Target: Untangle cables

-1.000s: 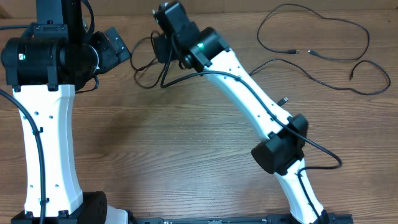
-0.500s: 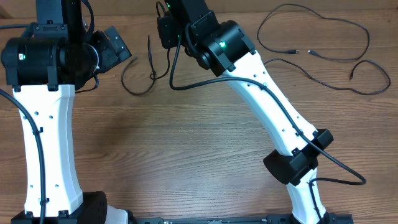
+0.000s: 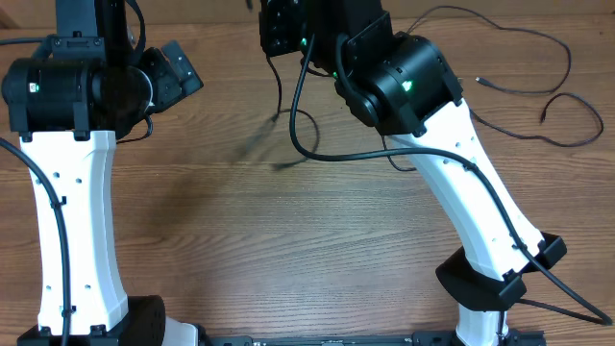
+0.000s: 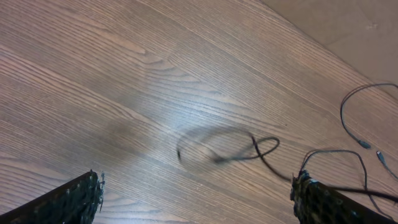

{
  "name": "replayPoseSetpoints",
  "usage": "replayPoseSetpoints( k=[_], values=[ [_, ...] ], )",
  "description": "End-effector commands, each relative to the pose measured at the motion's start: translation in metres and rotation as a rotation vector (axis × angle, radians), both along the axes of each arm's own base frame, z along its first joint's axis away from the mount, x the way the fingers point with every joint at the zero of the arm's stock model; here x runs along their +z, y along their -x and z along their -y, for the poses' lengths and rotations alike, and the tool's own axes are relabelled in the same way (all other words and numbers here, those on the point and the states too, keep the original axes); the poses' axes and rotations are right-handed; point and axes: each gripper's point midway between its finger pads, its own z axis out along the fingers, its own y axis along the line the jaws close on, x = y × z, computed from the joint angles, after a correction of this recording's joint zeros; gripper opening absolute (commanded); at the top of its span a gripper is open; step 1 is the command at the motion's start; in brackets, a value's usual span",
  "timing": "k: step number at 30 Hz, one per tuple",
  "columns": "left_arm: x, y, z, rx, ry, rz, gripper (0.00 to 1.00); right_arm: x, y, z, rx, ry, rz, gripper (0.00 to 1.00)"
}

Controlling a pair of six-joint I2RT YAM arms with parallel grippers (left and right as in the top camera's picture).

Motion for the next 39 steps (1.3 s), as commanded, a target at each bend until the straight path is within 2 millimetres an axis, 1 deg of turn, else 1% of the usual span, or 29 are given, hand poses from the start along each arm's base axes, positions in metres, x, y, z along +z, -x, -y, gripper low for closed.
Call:
replayPoseSetpoints(
  k=[1, 3, 4, 10, 12, 15, 19, 21, 24, 26, 28, 29, 31, 33, 37, 39],
  values=[
    [-0.004, -0.002, -0.001, -0.012, -0.021, -0.012, 0.99, 0.019, 0.015, -0.009, 0.079, -0.100, -0.016, 0.04],
    [-0.004, -0.001, -0.001, -0.012, -0.021, -0.013, 0.99, 0.026, 0.017, -0.007, 0.082, -0.110, -0.004, 0.04],
    [-0.005, -0.001, -0.001, -0.012, -0.021, -0.017, 0.99, 0.034, 0.020, -0.005, 0.084, -0.123, 0.014, 0.04],
    [-0.006, 0.000, -0.002, -0.012, -0.022, -0.022, 1.00, 0.070, 0.035, 0.007, 0.086, -0.179, 0.084, 0.04],
    [-0.005, 0.000, -0.002, -0.012, -0.022, -0.020, 1.00, 0.075, 0.038, 0.010, 0.085, -0.184, 0.092, 0.04],
    [-0.005, -0.001, -0.002, -0.012, -0.022, -0.017, 1.00, 0.070, 0.035, 0.016, 0.043, -0.165, 0.085, 0.04],
    [-0.005, -0.001, -0.002, -0.012, -0.022, -0.015, 1.00, 0.052, 0.027, 0.034, -0.073, -0.120, 0.033, 0.04],
    [-0.005, -0.001, -0.002, -0.012, -0.022, -0.015, 1.00, 0.043, 0.026, 0.040, -0.107, -0.096, 0.002, 0.04],
    [-0.005, -0.001, -0.001, -0.012, -0.021, -0.016, 1.00, 0.028, 0.029, 0.042, -0.113, -0.063, -0.044, 0.04],
    [-0.005, 0.000, 0.000, -0.016, -0.016, -0.020, 0.99, 0.024, 0.030, 0.043, -0.118, -0.065, -0.070, 0.04],
    [-0.006, 0.001, 0.004, -0.035, -0.002, -0.025, 1.00, 0.023, 0.031, 0.042, -0.113, -0.070, -0.078, 0.04],
    [-0.006, 0.001, 0.011, -0.098, 0.012, -0.022, 1.00, 0.023, 0.032, 0.041, -0.107, -0.073, -0.078, 0.04],
    [-0.002, 0.001, 0.034, -0.303, 0.041, 0.009, 0.99, 0.024, 0.032, 0.041, -0.107, -0.076, -0.075, 0.04],
    [-0.002, 0.005, 0.053, -0.468, 0.072, 0.026, 0.99, 0.026, 0.031, 0.040, -0.106, -0.080, -0.071, 0.04],
    [-0.013, 0.020, 0.075, -0.656, 0.141, -0.022, 1.00, 0.033, 0.027, 0.041, -0.109, -0.102, -0.045, 0.04],
    [-0.023, 0.025, 0.080, -0.701, 0.159, -0.071, 0.99, 0.037, 0.024, 0.043, -0.115, -0.113, -0.034, 0.05]
  ],
)
